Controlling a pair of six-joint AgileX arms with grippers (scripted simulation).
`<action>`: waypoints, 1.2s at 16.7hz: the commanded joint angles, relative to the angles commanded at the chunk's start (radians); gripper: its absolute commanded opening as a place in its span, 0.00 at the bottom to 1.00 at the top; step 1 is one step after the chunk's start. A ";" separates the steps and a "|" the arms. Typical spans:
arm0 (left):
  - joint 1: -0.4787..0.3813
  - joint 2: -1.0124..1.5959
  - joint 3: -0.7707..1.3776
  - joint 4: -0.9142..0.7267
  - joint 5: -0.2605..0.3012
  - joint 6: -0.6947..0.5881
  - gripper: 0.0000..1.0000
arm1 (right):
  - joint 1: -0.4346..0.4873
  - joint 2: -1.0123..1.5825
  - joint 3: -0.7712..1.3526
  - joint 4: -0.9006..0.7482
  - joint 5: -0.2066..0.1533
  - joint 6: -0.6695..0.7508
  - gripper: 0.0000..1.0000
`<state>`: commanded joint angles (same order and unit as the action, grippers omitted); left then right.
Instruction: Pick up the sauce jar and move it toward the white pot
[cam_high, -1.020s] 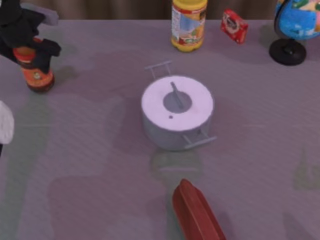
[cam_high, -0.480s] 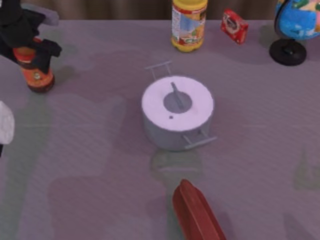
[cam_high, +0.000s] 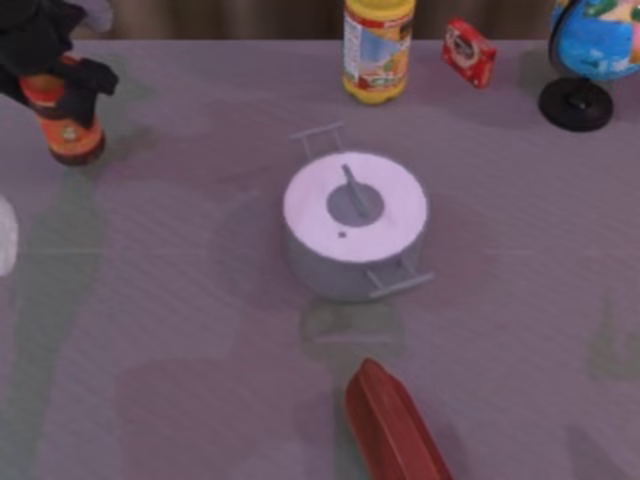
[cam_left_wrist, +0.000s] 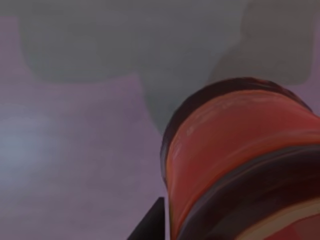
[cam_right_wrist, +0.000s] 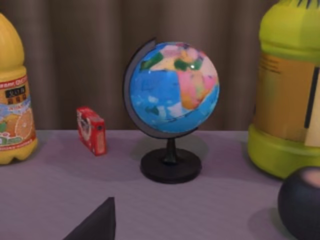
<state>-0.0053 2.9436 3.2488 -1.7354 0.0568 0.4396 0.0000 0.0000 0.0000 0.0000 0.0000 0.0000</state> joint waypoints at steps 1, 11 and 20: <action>0.002 -0.039 -0.046 0.019 -0.001 0.001 0.00 | 0.000 0.000 0.000 0.000 0.000 0.000 1.00; 0.020 -0.527 -0.836 0.219 -0.010 0.004 0.00 | 0.000 0.000 0.000 0.000 0.000 0.000 1.00; 0.024 -0.866 -1.298 0.383 -0.010 -0.003 0.00 | 0.000 0.000 0.000 0.000 0.000 0.000 1.00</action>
<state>0.0187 2.0773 1.9507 -1.3521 0.0470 0.4367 0.0000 0.0000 0.0000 0.0000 0.0000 0.0000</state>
